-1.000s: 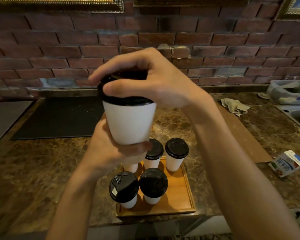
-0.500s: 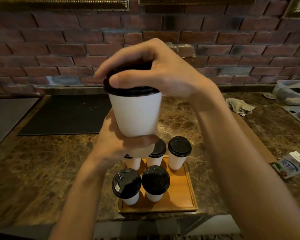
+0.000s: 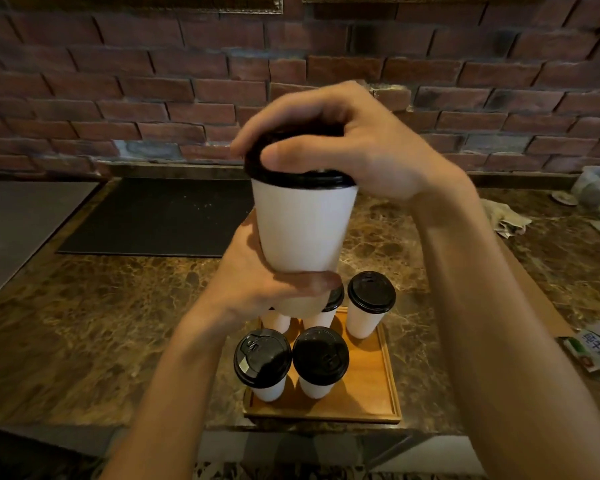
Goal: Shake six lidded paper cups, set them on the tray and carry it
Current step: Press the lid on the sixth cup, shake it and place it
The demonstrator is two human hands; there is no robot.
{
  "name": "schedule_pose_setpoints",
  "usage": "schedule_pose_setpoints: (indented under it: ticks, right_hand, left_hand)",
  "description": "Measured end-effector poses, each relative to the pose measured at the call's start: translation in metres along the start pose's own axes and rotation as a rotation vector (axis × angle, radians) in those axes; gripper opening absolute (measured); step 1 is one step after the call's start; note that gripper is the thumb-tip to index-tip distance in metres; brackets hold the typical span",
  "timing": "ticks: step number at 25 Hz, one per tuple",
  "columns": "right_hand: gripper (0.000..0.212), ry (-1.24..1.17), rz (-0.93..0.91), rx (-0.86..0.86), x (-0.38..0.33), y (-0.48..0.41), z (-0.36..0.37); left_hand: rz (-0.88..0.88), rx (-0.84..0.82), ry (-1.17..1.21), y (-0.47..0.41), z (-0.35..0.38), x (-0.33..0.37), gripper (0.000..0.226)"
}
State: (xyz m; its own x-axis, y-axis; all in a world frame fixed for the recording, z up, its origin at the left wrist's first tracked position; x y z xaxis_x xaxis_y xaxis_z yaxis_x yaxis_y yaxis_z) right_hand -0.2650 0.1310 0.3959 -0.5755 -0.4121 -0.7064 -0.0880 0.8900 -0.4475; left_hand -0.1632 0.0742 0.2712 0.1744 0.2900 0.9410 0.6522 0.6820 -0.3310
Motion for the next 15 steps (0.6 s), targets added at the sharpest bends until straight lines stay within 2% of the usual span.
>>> schedule_pose_setpoints:
  ticks: [1, 3, 5, 6, 7, 9, 11, 13, 15]
  right_hand:
    - [0.017, 0.091, 0.049, 0.078, 0.005, -0.001, 0.003]
    - [0.022, 0.422, 0.137, 0.291, 0.01, -0.005, 0.017]
    - [0.028, 0.724, 0.141, 0.51, 0.008, -0.003, 0.028]
    - [0.028, 0.749, 0.094, 0.564, 0.003, -0.002, 0.028]
    - [0.025, 0.689, 0.05, 0.533, 0.002, -0.002, 0.025]
    - [0.019, 0.318, -0.03, 0.274, 0.001, -0.002, 0.014]
    - [0.023, 0.052, -0.118, 0.048, -0.003, 0.003, 0.007]
    - [0.025, 0.025, -0.097, 0.004, -0.002, 0.004, 0.004]
    - [0.021, 0.216, -0.011, 0.141, 0.0, 0.002, 0.008]
  left_hand:
    - [0.002, 0.056, -0.013, 0.001, 0.001, -0.001, 0.088]
    - [0.02, 0.173, -0.06, -0.002, 0.007, -0.003, 0.093]
    - [-0.043, 0.271, -0.074, -0.005, 0.012, 0.0, 0.121]
    - [-0.054, 0.293, -0.069, -0.005, 0.009, -0.001, 0.128]
    - [-0.011, 0.287, -0.067, -0.005, 0.005, -0.002, 0.117]
    - [0.044, 0.173, -0.054, -0.002, -0.004, 0.002, 0.092]
    - [0.019, 0.024, -0.001, 0.002, -0.007, 0.005, 0.087]
    - [0.022, -0.001, -0.016, 0.001, -0.005, 0.003, 0.089]
    - [0.015, 0.068, -0.038, -0.002, 0.001, 0.002, 0.086]
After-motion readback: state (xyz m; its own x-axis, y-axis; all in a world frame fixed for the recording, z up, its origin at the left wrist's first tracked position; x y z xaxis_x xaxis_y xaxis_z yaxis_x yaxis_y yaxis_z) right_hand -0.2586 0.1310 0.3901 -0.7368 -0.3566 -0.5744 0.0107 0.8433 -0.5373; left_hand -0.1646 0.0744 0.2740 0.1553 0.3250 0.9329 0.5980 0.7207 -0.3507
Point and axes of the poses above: each hand's wrist, its own y-axis away from the middle knuckle, its own z-axis out of the palm, x = y × z, the point moved 4 cm from there along -y, towards the middle knuckle, and after that the axes turned 9 degrees about x, right-handed, at the moved point
